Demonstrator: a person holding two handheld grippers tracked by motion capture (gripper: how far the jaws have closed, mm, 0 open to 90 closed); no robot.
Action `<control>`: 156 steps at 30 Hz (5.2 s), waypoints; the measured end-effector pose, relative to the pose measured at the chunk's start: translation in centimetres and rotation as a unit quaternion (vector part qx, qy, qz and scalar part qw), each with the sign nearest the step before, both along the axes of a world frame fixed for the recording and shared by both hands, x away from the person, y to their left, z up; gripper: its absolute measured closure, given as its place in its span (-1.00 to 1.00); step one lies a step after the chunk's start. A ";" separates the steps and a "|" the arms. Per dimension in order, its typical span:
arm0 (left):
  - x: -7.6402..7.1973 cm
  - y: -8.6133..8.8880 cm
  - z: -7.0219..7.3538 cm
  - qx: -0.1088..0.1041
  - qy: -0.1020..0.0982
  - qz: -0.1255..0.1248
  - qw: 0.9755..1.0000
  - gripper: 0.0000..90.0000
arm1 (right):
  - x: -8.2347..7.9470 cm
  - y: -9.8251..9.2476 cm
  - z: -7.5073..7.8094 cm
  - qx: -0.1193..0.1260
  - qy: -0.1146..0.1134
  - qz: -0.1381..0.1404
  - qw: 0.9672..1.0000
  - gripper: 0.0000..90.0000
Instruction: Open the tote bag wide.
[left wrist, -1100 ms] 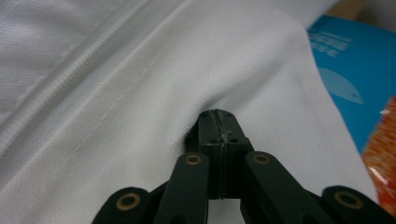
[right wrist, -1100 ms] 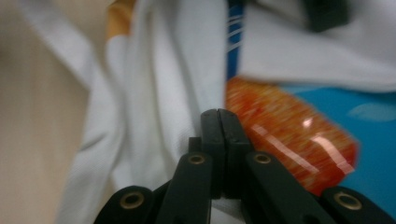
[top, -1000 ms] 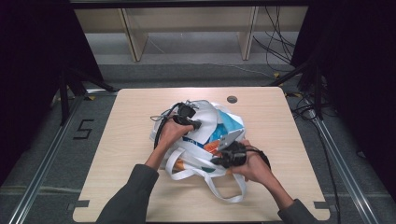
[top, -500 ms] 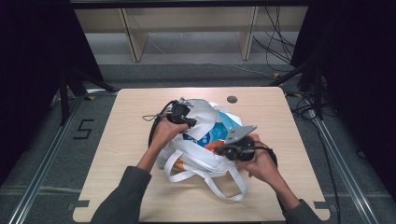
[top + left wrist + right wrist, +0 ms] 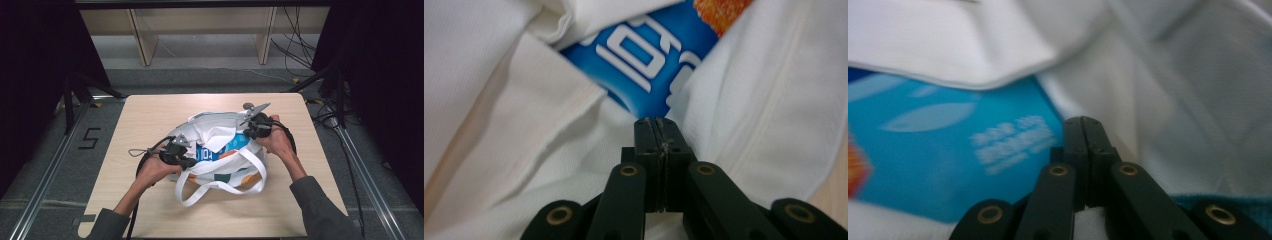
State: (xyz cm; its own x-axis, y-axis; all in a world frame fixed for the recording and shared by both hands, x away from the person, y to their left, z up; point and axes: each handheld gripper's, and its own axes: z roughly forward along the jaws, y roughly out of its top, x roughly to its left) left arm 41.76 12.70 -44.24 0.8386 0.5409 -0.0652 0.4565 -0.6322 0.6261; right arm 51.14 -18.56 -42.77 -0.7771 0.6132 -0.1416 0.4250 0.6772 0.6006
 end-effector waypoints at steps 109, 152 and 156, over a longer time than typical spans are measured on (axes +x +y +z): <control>2.0 3.0 1.5 -0.078 -0.063 0.095 0.990 0.83 | -4.2 -3.7 1.9 0.138 -0.047 0.008 0.989 1.00; -2.0 3.1 2.6 -0.120 -0.095 0.061 0.986 0.74 | -6.4 -4.8 2.9 0.149 -0.089 0.006 0.985 1.00; 0.1 4.2 4.4 -0.100 -0.159 0.126 0.974 0.73 | -5.2 -5.4 2.7 0.164 -0.092 -0.014 0.982 1.00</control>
